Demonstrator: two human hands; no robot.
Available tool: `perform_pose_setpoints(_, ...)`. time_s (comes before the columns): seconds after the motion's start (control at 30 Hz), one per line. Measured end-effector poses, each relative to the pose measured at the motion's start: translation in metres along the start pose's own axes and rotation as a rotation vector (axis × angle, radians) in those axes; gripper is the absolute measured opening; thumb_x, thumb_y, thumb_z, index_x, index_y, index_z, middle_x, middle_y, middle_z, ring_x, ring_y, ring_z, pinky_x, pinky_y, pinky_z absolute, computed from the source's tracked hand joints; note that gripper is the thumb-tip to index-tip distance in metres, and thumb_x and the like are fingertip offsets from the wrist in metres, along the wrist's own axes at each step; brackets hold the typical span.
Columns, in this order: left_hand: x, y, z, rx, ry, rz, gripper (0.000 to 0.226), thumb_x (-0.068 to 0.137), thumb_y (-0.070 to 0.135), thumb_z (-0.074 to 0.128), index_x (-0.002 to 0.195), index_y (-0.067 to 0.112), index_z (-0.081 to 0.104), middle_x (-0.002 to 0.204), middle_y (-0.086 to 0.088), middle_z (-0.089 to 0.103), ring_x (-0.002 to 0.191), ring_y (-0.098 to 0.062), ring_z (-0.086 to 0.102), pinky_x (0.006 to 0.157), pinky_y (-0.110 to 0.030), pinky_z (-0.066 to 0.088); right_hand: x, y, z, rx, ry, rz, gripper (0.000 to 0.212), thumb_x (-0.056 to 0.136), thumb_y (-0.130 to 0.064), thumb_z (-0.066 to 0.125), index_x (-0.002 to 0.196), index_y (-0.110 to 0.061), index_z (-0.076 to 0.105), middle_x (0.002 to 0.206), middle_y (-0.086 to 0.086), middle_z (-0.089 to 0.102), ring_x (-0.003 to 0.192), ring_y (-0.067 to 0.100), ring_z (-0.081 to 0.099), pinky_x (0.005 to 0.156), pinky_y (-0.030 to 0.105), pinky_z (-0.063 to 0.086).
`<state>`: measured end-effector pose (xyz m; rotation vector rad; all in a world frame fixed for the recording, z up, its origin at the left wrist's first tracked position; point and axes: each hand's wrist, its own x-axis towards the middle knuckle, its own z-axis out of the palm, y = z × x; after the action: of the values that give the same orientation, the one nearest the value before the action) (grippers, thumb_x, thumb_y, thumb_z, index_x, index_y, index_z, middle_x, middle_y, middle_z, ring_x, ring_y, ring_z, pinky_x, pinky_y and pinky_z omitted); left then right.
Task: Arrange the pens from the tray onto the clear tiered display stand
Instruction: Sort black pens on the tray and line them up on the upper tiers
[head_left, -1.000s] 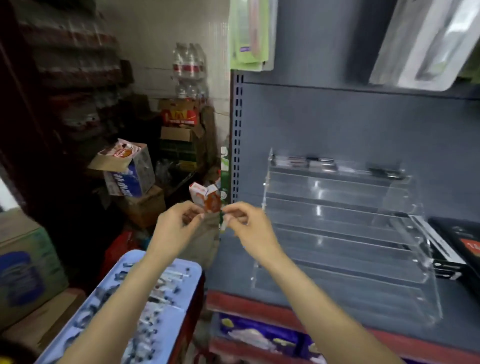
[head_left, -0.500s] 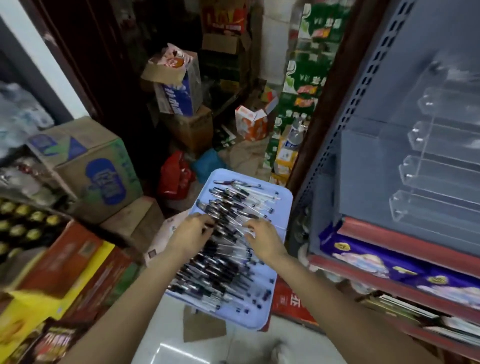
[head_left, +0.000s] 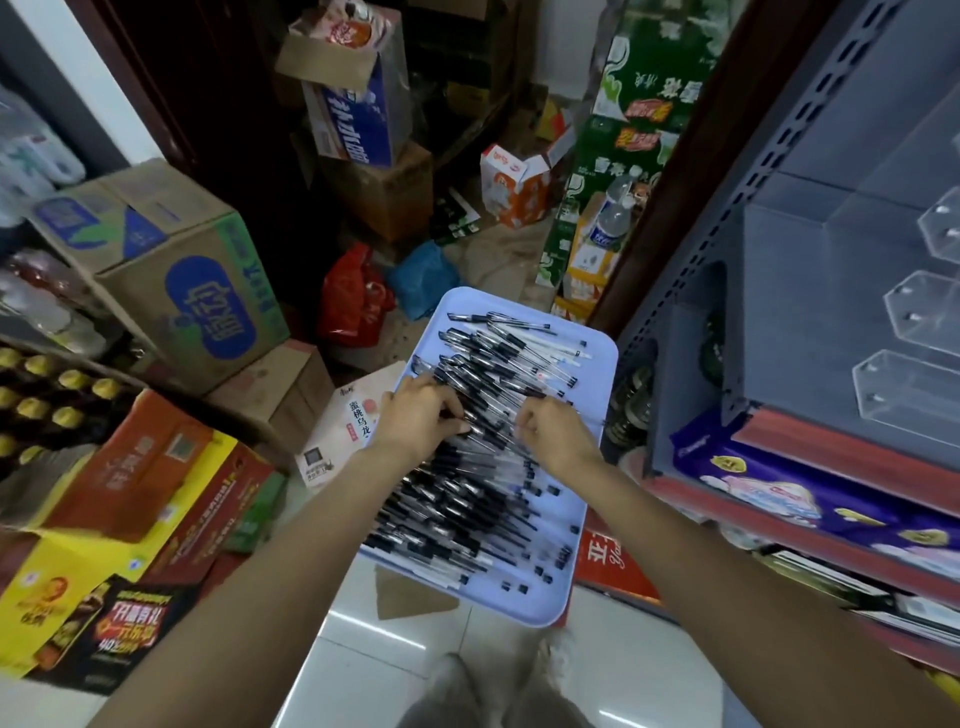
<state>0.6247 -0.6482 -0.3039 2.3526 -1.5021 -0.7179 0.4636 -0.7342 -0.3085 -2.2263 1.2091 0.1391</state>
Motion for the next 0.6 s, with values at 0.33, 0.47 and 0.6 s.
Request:
perform_pose_setpoints(0.33,0.005,0.002,0.003,-0.393,0.077,-0.016,0.019,0.080,0.017,0.072,0.064,0.024,0.064,0.081,0.007,0.064,0.089,-0.017,0.060,0.087,-0.038,0.048,-0.015,0.003,-0.001,0.197,0.035,0.043,0.008,0.097,-0.013,0.049,0.094,-0.010,0.056,0.091,0.013,0.066,0.086,0.029,0.061,0.080,0.047,0.052)
perform_pose_setpoints(0.47,-0.004,0.016,-0.009,-0.637,0.174,0.018,0.010,0.087,0.010,0.063,0.078,0.011,0.059,0.079,-0.002,0.065,0.075,-0.009,0.061,0.068,-0.013,0.046,-0.023,0.003,-0.007,0.312,0.069,0.051,0.010,0.097,-0.012,0.048,0.097,-0.010,0.058,0.092,0.007,0.063,0.082,0.020,0.057,0.074,0.032,0.047)
perform_pose_setpoints(0.6,-0.007,0.037,-0.019,-0.947,0.234,-0.029,0.014,0.091,0.007,0.056,0.080,0.016,0.055,0.079,-0.004,0.060,0.077,-0.020,0.064,0.074,-0.029,0.055,-0.034,-0.003,-0.024,0.523,0.086,0.060,0.014,0.099,-0.007,0.042,0.093,-0.014,0.053,0.095,0.010,0.066,0.074,0.017,0.061,0.064,0.027,0.047)
